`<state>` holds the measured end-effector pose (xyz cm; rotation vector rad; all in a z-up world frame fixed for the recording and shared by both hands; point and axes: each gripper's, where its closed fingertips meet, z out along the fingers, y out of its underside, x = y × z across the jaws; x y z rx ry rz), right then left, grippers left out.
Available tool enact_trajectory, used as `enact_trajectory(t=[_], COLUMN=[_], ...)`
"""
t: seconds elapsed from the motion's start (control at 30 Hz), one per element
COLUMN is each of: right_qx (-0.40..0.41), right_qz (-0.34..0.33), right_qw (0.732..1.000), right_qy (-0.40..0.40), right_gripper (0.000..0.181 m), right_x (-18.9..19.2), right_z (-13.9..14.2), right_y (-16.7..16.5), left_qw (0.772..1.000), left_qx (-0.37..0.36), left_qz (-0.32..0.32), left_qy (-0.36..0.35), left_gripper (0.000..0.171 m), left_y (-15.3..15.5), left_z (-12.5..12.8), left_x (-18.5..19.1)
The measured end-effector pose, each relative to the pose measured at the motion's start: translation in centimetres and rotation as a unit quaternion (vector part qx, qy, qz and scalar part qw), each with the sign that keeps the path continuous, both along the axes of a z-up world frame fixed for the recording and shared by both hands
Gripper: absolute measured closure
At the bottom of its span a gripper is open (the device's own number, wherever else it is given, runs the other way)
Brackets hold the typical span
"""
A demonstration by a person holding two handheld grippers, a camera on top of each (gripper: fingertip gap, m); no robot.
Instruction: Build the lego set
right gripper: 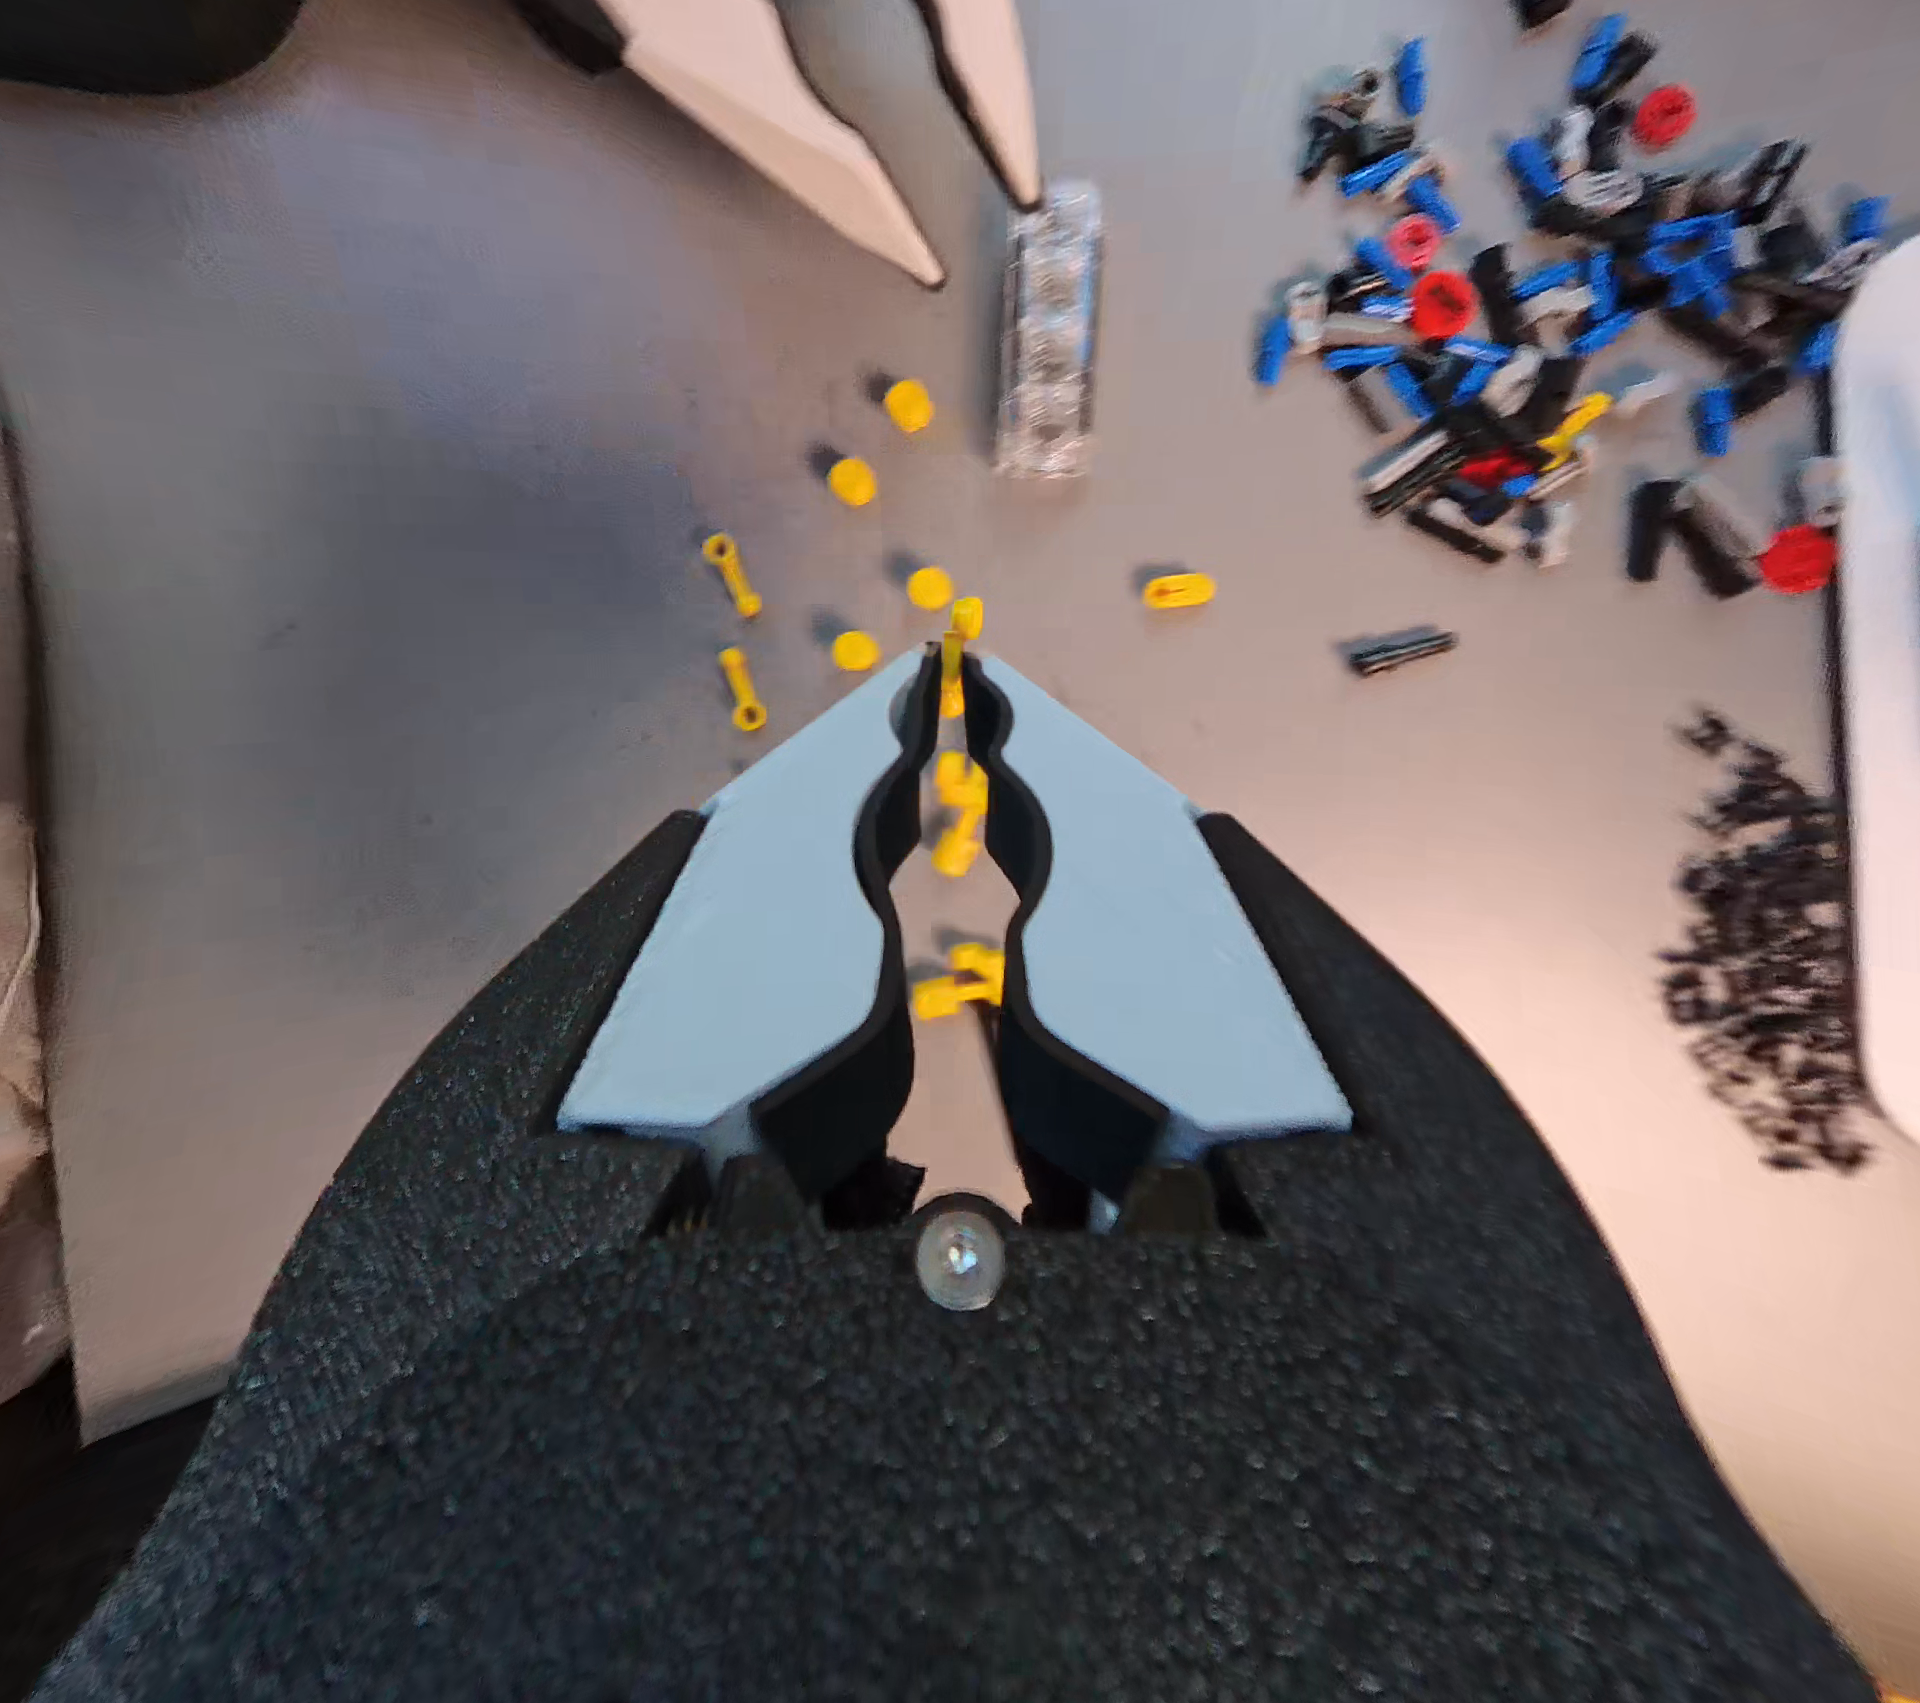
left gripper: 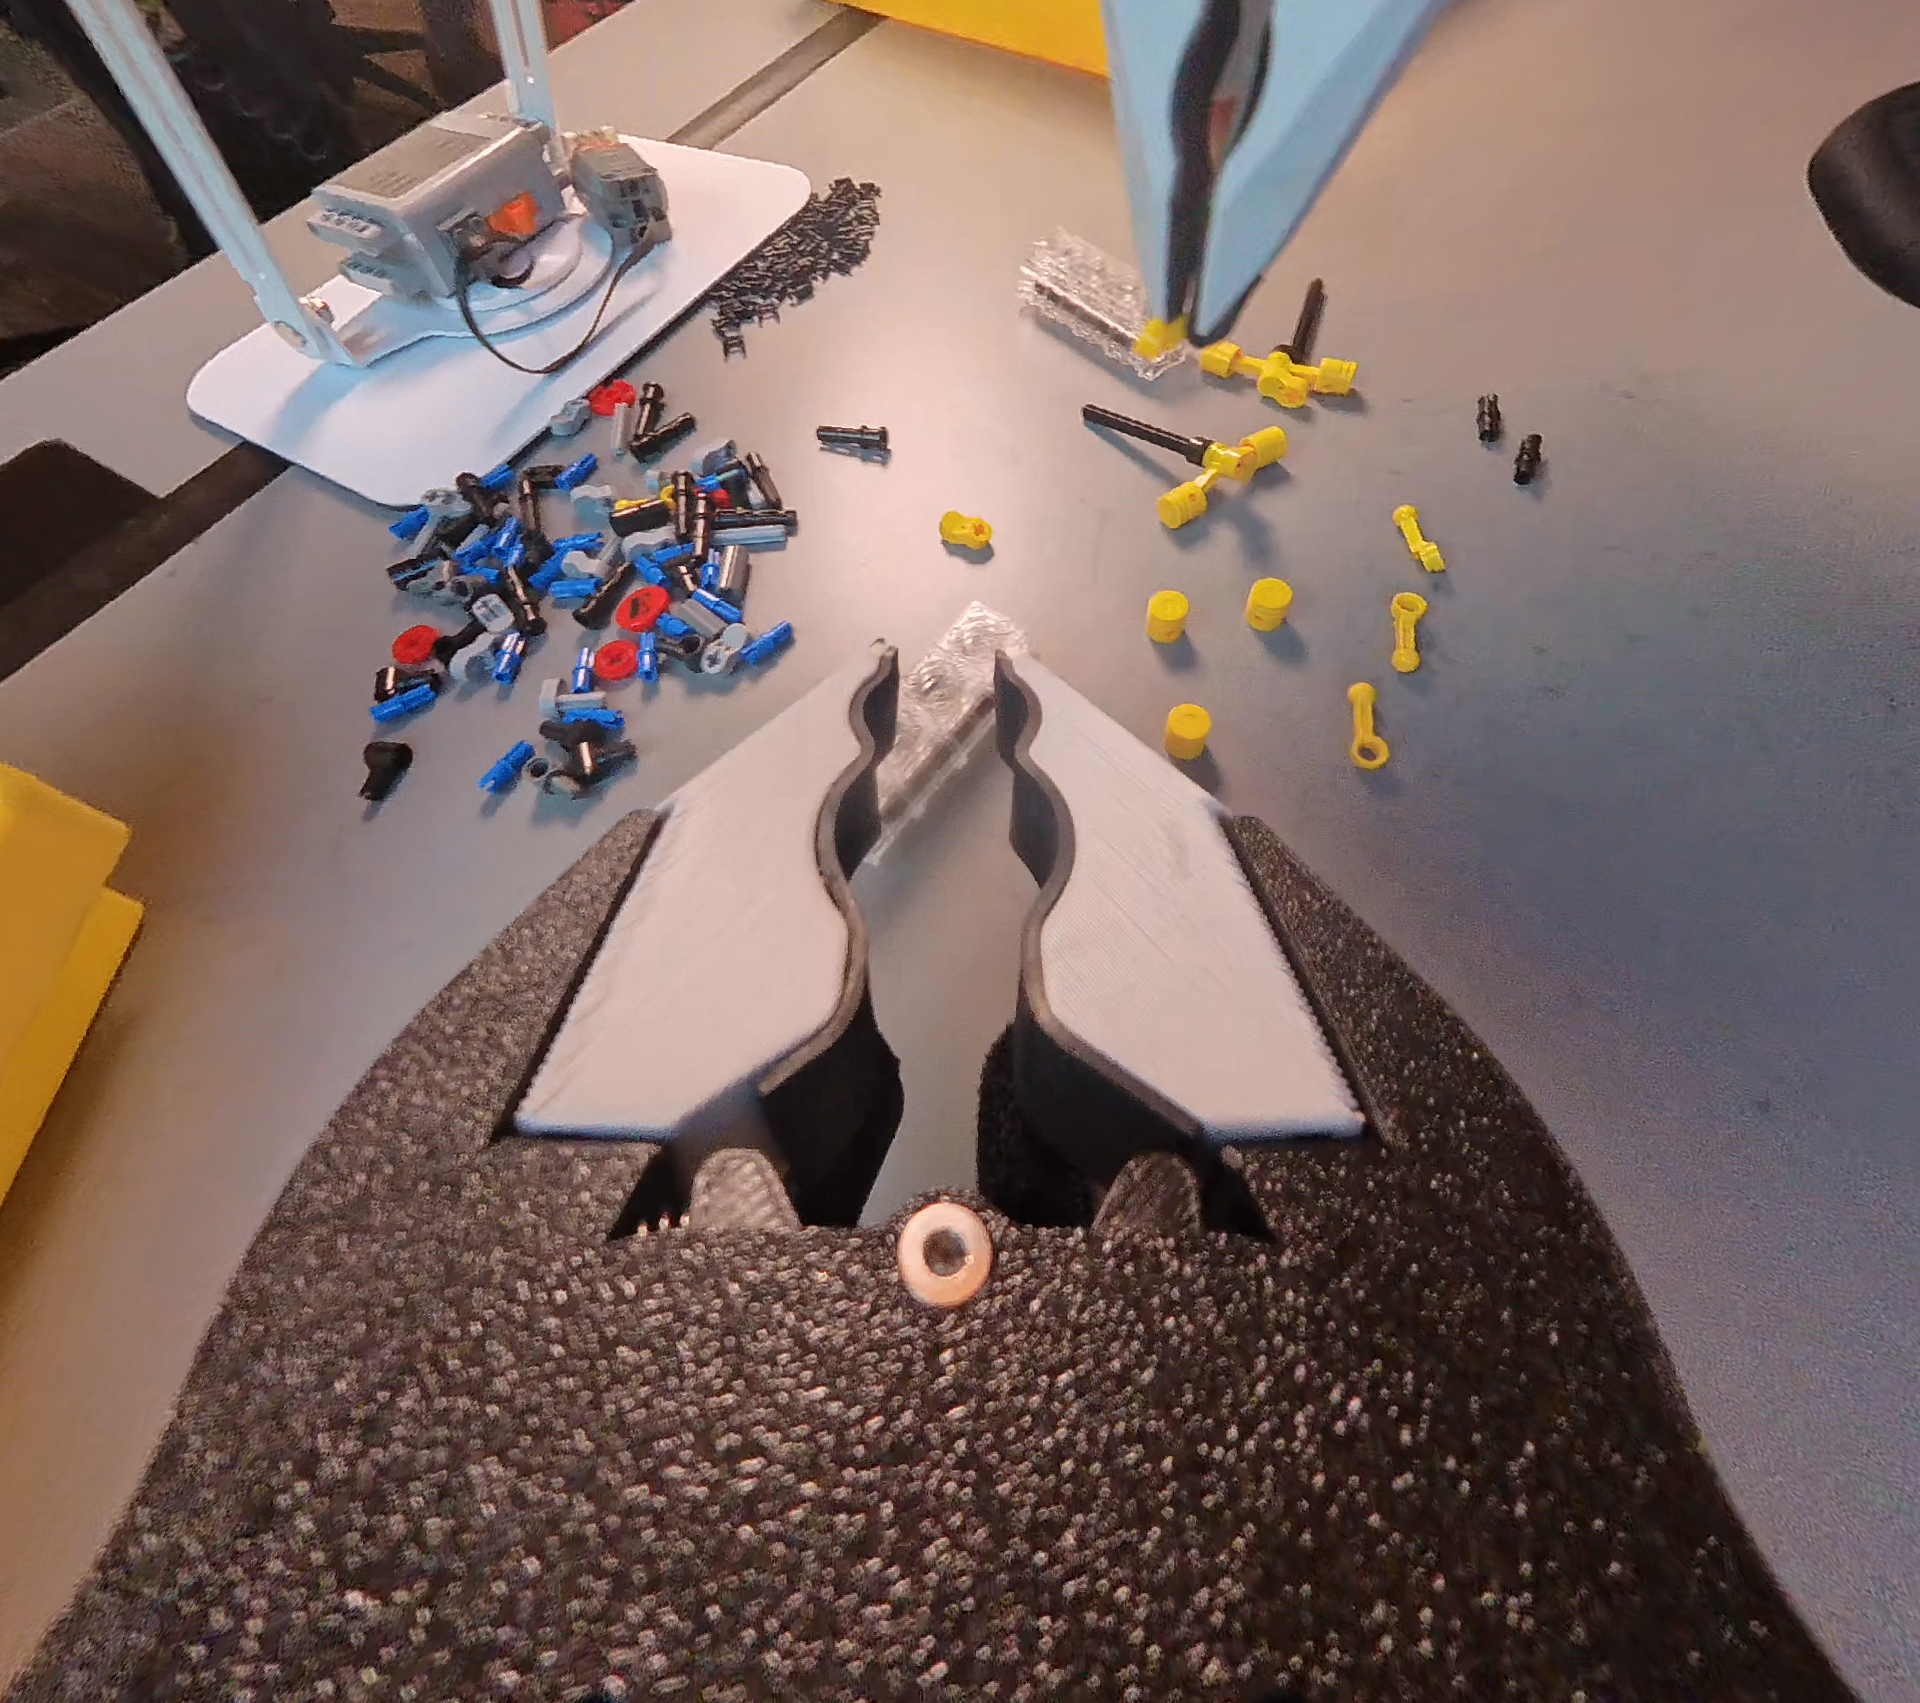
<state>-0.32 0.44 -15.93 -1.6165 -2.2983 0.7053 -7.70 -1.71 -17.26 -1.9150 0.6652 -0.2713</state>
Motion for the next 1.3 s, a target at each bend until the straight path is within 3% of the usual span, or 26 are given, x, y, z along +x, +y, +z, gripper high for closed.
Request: enact_trajectory(t=[0.17, 0.33, 0.47, 0.8, 1.03, 1.17, 1.3], right_qx=[0.036, 0.037, 0.059, 0.047, 0.032, 0.013, 0.049], right_qz=[0.003, -0.005, 0.018, 0.029, 0.024, -0.051, -0.130], right_qw=[0.998, 0.995, 0.994, 0.989, 0.976, 0.948, 0.914], right_qy=[0.042, 0.089, 0.090, 0.136, 0.215, 0.314, 0.380], right_gripper=[0.178, 0.177, 0.177, 0.173, 0.174, 0.168, 0.146], right_x=[4.1, 5.3, 5.4, 4.4, 3.8, 3.0, 3.2], right_z=[-3.4, -4.8, -6.0, -6.0, -3.7, 0.1, 2.2], right_y=[-3.6, -5.4, -6.4, -5.8, -5.2, -2.1, 1.5], left_qw=[0.997, 0.985, 0.978, 0.978, 0.978, 0.979, 0.983], left_qx=[-0.008, -0.038, -0.061, -0.078, -0.073, -0.059, -0.041], left_qz=[-0.080, -0.154, -0.167, -0.164, -0.165, -0.158, -0.150], left_qy=[0.016, 0.063, 0.106, 0.104, 0.107, 0.115, 0.093], left_gripper=[0.153, 0.153, 0.153, 0.167, 0.168, 0.165, 0.155], left_y=[-1.7, -3.9, -4.3, -4.6, -4.6, -4.4, -4.0], left_z=[-0.4, -2.6, -4.4, -4.7, -4.7, -4.6, -3.6], left_x=[3.8, 7.1, 7.7, 8.0, 8.0, 7.9, 7.8])
